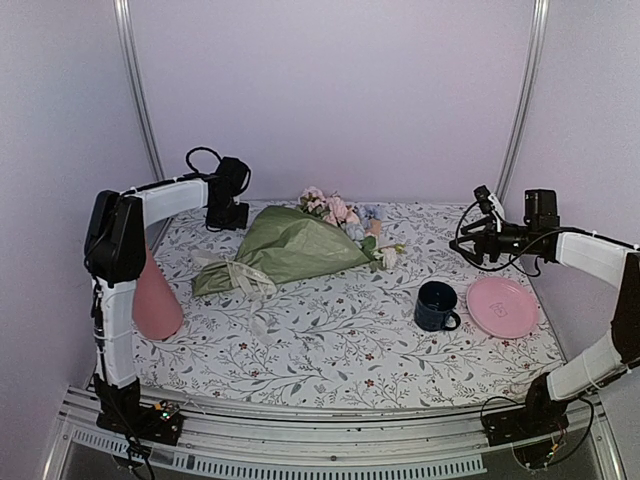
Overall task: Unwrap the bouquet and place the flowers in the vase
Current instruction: Move the tied bouquet to the center of the board.
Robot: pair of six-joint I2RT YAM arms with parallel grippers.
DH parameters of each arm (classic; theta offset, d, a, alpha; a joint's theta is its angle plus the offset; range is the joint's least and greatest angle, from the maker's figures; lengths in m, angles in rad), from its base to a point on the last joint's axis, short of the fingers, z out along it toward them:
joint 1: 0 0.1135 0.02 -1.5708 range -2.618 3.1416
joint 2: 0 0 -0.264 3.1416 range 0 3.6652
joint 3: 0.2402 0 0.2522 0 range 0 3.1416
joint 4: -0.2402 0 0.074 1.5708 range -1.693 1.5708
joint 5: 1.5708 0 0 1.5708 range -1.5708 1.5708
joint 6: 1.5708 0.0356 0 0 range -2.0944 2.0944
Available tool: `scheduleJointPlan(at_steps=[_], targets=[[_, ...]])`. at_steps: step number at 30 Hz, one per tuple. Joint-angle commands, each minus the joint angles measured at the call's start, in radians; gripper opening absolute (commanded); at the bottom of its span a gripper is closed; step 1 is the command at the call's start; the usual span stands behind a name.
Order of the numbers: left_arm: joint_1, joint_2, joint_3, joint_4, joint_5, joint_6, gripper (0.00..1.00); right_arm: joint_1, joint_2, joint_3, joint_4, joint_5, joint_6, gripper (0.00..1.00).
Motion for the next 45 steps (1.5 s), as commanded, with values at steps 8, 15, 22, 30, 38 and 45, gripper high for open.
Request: scheduleJointPlan(at_steps=[8, 15, 22, 30, 38, 45], targets=[[0.077, 0.167, 0.151, -0.102, 0.181, 0.088, 0.00, 0.019, 0.018, 0.039, -0.052, -0.047, -0.063, 0.85], [0.116, 0.208, 0.115, -0.097, 0.268, 0.085, 0.00, 0.030, 0.019, 0.038, -0.054, -0.041, -0.073, 0.85], [0.114, 0.210, 0.058, -0.096, 0.316, 0.125, 0.00, 0.037, 0.023, 0.036, -0.054, -0.038, -0.077, 0.84], [0.094, 0.159, -0.084, -0.064, 0.429, 0.148, 0.00, 0.053, 0.021, 0.037, -0.055, -0.040, -0.079, 0.84], [-0.007, 0.044, -0.287, 0.003, 0.524, 0.114, 0.00, 0.068, 0.024, 0.034, -0.058, -0.045, -0.079, 0.84], [-0.123, -0.072, -0.488, 0.140, 0.643, 0.002, 0.00, 0.081, 0.039, 0.048, -0.076, -0.027, -0.071, 0.82]])
